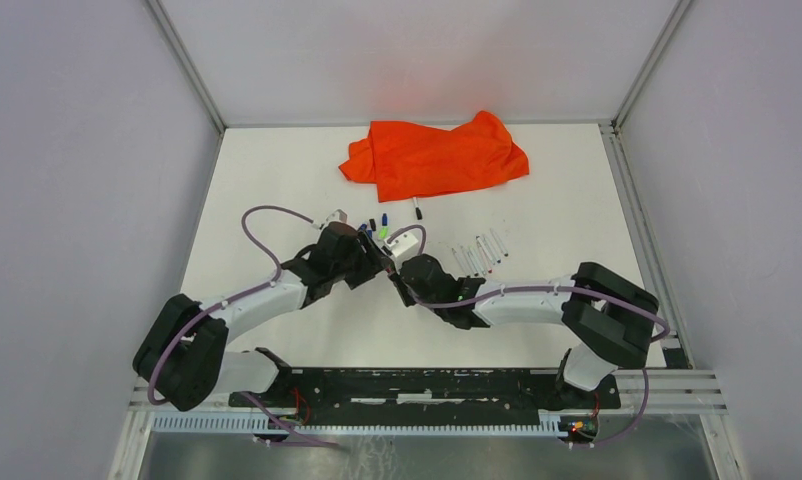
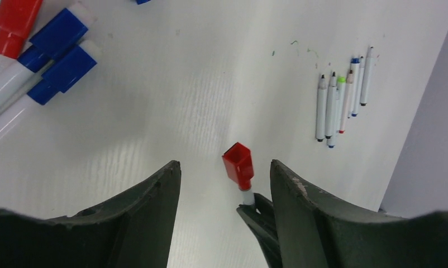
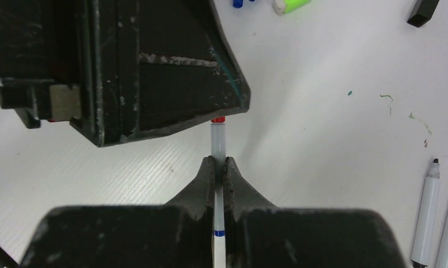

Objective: Open the pen caps

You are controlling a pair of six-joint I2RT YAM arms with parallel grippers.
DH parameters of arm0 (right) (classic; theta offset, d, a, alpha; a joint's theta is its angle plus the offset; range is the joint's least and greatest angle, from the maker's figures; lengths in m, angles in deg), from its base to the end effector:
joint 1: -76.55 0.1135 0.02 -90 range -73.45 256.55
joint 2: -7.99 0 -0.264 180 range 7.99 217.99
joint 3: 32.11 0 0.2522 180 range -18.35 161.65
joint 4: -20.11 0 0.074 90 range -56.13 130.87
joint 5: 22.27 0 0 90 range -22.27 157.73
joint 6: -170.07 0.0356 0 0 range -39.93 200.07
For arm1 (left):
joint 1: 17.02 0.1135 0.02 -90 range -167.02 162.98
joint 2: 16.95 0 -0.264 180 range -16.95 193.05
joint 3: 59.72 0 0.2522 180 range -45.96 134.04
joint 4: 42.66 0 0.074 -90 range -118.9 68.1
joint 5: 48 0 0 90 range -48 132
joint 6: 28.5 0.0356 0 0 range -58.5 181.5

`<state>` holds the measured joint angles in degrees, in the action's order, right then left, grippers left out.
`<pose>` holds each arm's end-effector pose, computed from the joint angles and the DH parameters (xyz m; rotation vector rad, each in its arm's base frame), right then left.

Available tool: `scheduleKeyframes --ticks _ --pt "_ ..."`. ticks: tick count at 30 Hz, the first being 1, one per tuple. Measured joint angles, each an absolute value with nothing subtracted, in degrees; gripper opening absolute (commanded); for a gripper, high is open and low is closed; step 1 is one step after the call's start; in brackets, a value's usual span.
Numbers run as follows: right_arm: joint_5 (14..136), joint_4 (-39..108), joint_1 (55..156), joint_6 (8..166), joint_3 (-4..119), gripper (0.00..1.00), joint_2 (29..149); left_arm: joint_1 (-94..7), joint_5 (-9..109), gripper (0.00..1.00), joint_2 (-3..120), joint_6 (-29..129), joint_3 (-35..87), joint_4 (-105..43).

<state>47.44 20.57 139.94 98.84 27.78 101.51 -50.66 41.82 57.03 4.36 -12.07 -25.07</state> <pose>0.1611 0.2941 0.1771 -0.6272 2.0664 0.4597 0.2100 -0.1396 0.1794 -0.5051 2.4204 -0.7459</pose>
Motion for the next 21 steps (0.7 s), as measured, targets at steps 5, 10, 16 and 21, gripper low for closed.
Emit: scheduleKeyframes --ticks 5,10,16,21 --pt "48.8 19.4 139.9 99.4 26.7 0.0 100.5 -52.2 39.7 0.64 57.0 1.7 -12.1 -27.9" --pt "50.3 17.8 139.9 100.4 24.8 0.0 98.5 -52.9 37.5 0.61 56.2 -0.2 -13.6 -30.1" --pt "51.8 16.0 139.9 101.7 23.9 0.0 97.0 -52.9 36.3 0.56 55.7 -2.6 -16.1 -32.0" --pt "53.4 15.0 139.9 102.4 23.9 0.0 97.0 -53.3 36.0 0.5 54.9 -4.0 -16.4 -32.6"
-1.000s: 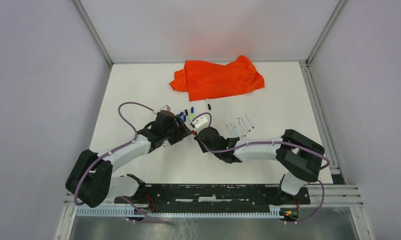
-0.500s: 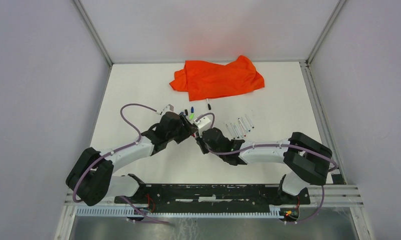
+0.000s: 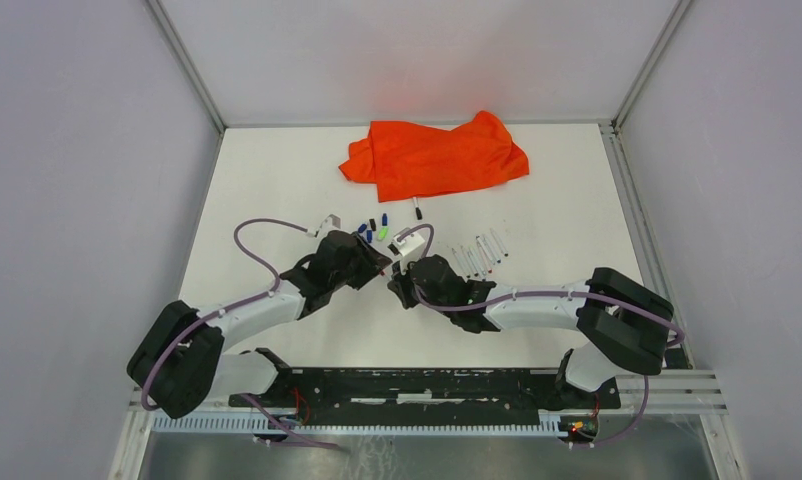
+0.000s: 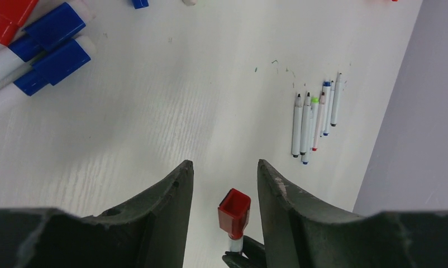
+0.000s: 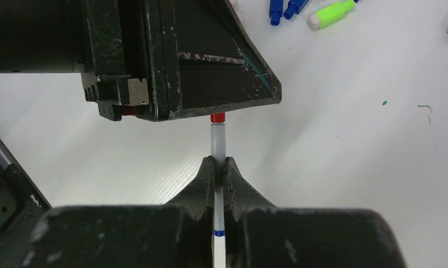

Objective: Open the pen caps

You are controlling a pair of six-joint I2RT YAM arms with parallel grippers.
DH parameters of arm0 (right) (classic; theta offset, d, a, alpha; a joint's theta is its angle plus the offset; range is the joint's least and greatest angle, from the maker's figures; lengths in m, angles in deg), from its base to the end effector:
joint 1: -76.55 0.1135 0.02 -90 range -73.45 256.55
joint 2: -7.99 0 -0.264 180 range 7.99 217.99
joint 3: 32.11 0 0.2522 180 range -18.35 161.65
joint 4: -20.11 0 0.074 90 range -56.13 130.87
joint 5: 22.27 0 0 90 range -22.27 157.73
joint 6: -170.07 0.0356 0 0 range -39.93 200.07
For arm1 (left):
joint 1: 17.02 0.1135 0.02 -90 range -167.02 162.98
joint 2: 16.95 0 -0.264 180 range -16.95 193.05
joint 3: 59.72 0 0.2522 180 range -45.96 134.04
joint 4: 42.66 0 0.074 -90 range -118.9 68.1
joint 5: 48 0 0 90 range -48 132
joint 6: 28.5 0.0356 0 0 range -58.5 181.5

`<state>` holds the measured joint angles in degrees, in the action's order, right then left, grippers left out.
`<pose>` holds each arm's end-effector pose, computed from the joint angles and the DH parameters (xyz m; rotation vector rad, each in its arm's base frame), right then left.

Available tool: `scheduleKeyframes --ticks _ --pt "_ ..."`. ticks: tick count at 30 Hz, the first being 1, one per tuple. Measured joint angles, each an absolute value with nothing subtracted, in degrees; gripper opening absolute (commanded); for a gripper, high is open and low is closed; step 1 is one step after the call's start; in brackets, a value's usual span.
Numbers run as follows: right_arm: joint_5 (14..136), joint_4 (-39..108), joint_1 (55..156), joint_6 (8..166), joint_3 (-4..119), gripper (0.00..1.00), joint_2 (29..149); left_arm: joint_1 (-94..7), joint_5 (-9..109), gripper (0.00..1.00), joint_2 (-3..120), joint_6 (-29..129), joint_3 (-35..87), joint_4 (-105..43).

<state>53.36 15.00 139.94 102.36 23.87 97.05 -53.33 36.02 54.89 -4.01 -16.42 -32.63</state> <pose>0.1525 0.2847 0.1889 -0.5894 2.0266 0.6658 0.1995 -0.1420 0.1756 -0.6570 2.2850 -0.8102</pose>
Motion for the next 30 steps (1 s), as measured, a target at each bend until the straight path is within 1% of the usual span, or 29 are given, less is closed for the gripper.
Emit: scheduleKeyframes --ticks 4,9,13,16,17,20,22,25,30 --pt "54.0 14.3 139.9 102.6 23.4 0.0 97.0 -53.6 36.0 0.39 54.0 -4.3 -16.4 -33.3" --pt "54.2 14.1 139.9 102.8 23.0 0.0 97.0 -54.0 35.3 0.17 53.4 -4.5 -16.5 -33.5" --pt "54.2 14.0 139.9 102.8 22.9 0.0 97.0 -54.1 34.8 0.03 53.4 -4.5 -16.6 -33.6" --pt "54.1 13.8 139.9 102.8 22.8 0.0 97.0 -54.1 34.8 0.02 53.3 -4.5 -16.7 -33.6" --pt "54.1 13.7 139.9 102.8 22.7 0.01 97.0 -54.1 34.7 0.02 53.2 -4.5 -16.7 -33.6" --pt "54.2 13.5 139.9 102.7 22.6 0.15 97.0 -54.2 34.7 0.02 52.9 -4.5 -17.0 -33.7" --pt "54.4 13.3 139.9 102.5 22.6 0.19 97.0 -54.2 34.7 0.02 52.7 -4.4 -17.1 -33.8" --pt "55.1 13.2 139.9 102.1 22.6 0.22 97.0 -54.2 34.9 0.02 52.7 -3.8 -17.1 -33.8" --pt "55.7 13.2 139.9 101.7 22.6 0.23 97.1 -54.2 35.7 0.02 52.7 -2.3 -17.0 -34.0"
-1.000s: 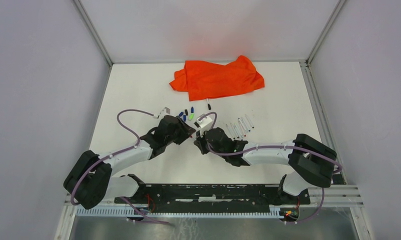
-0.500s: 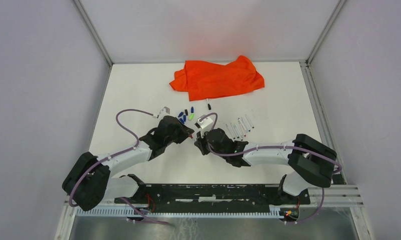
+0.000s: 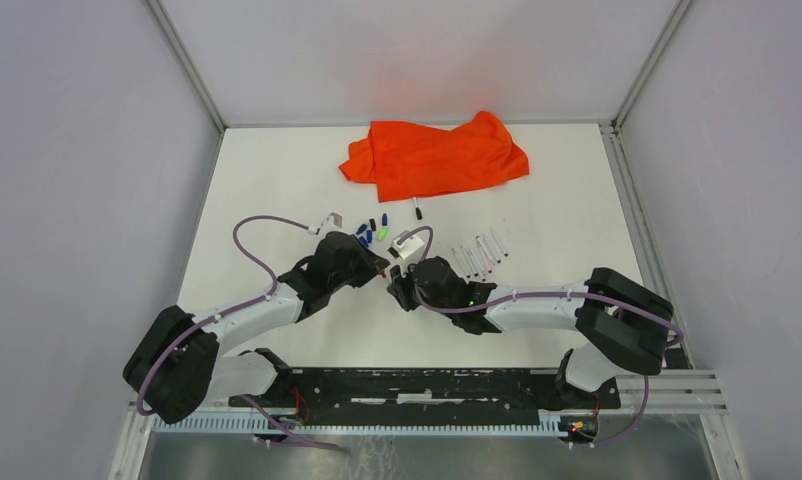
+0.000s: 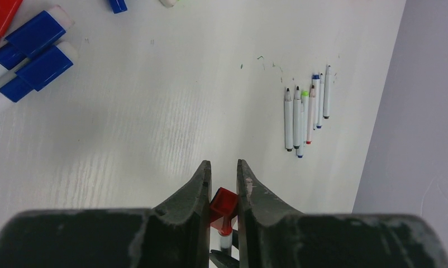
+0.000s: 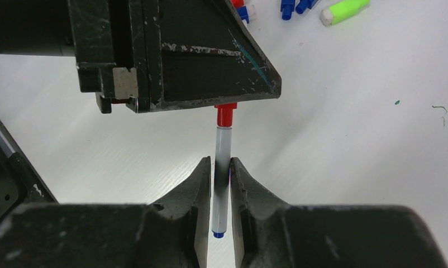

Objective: Open the pen caps

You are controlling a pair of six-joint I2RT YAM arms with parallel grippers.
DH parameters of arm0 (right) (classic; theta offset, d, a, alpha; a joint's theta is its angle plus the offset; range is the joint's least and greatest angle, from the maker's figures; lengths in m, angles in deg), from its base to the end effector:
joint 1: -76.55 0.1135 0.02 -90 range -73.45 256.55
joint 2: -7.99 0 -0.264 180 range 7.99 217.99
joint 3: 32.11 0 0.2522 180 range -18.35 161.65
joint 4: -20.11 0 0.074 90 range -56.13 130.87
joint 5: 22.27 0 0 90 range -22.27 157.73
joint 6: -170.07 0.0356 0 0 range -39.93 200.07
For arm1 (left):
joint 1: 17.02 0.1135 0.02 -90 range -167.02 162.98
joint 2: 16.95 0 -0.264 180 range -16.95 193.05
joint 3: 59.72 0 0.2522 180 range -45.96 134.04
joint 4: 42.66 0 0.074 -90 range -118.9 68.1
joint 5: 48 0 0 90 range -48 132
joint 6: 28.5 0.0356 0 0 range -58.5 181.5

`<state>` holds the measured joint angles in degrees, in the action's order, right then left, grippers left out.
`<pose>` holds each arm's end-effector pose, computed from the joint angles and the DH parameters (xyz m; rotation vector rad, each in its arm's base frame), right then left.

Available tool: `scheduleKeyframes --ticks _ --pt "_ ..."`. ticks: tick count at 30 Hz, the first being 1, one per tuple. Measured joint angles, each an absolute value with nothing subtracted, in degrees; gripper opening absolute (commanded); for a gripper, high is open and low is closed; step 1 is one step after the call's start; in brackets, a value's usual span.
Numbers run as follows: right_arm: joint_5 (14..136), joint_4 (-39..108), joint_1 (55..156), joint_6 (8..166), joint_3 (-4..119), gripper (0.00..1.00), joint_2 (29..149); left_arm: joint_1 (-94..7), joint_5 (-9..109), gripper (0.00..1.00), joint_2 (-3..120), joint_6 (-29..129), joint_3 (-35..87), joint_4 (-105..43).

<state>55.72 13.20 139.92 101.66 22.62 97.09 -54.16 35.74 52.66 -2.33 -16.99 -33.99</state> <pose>0.1503 0.2833 0.1849 -0.6265 2.0196 0.7017 0.1952 -0.1430 0.1833 -0.6001 2.2466 -0.8417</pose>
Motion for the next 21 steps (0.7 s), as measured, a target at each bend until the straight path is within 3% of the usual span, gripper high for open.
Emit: scheduleKeyframes --ticks 5,8,21 --pt "55.9 13.2 139.9 101.3 22.7 0.19 97.6 -54.2 36.7 0.02 52.7 -2.0 -16.9 -34.5" --pt "55.8 13.2 139.8 101.3 22.7 0.0 98.4 -54.2 37.6 0.02 52.7 -1.6 -16.7 -34.8" --pt "49.9 13.0 139.6 98.3 22.7 0.0 98.6 -54.2 36.1 0.02 55.8 -1.5 -11.6 -30.5"
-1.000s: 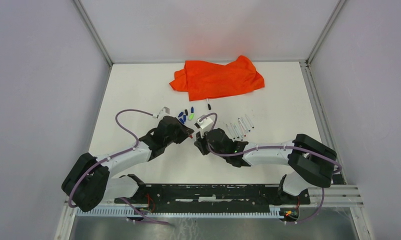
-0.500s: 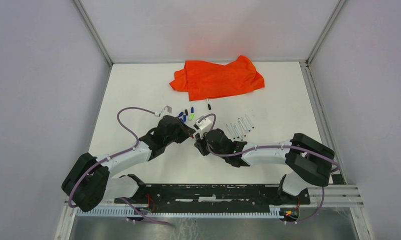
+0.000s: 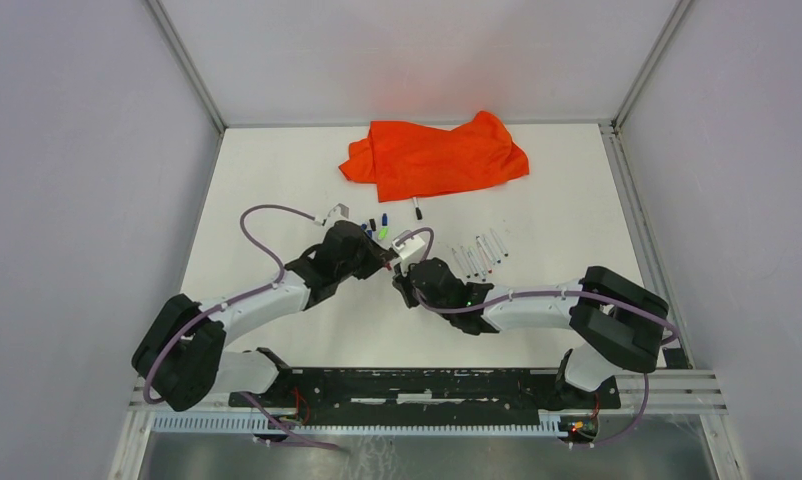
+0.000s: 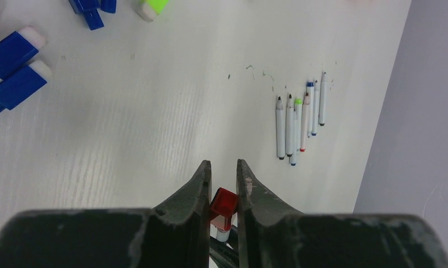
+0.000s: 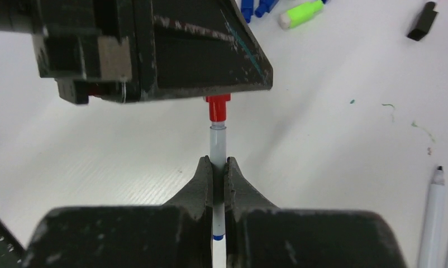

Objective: Open the pen caps

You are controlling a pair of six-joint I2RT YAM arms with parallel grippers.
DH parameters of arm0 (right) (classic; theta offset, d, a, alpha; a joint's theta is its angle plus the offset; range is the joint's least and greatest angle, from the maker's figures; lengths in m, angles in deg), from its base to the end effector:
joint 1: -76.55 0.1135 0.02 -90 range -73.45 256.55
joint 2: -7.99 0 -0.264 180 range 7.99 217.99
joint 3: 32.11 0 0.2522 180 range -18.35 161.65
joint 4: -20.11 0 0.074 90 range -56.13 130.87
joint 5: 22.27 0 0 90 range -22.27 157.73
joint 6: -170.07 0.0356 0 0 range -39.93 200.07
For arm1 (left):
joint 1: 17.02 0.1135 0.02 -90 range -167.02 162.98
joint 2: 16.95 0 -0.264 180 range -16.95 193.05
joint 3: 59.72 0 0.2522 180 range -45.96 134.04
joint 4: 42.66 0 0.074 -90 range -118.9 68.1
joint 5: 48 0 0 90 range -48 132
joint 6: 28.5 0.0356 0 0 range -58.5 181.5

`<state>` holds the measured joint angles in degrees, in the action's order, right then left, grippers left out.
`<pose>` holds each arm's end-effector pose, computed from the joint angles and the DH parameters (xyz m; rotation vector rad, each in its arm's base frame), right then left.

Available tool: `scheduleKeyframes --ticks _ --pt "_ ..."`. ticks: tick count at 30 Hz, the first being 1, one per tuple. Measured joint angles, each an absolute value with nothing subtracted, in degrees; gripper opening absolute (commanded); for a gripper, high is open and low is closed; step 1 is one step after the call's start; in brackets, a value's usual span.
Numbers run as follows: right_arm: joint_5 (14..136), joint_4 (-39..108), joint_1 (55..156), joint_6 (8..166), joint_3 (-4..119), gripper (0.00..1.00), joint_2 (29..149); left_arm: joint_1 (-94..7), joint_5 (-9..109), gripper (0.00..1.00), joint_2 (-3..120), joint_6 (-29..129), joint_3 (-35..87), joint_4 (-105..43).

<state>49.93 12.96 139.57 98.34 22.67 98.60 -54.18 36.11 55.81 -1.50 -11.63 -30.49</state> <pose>0.1558 0.2820 0.1781 -0.6143 2.0003 0.5570 0.2082 -0.1532 0.1948 -0.5832 2.2723 -0.8225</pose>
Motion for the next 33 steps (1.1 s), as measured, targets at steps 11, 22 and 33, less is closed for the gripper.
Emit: scheduleKeyframes --ticks 11,22,33 --pt "37.0 22.3 139.9 96.5 19.7 0.0 101.0 -54.1 33.9 0.02 62.9 -7.7 -4.1 -30.7" --pt "34.8 24.8 137.0 95.6 18.8 0.01 100.1 -53.7 20.5 0.06 68.2 3.1 12.9 -11.0" --pt "36.9 24.7 129.2 94.3 18.9 0.13 100.1 -47.1 13.6 0.11 76.0 12.8 16.1 0.8"
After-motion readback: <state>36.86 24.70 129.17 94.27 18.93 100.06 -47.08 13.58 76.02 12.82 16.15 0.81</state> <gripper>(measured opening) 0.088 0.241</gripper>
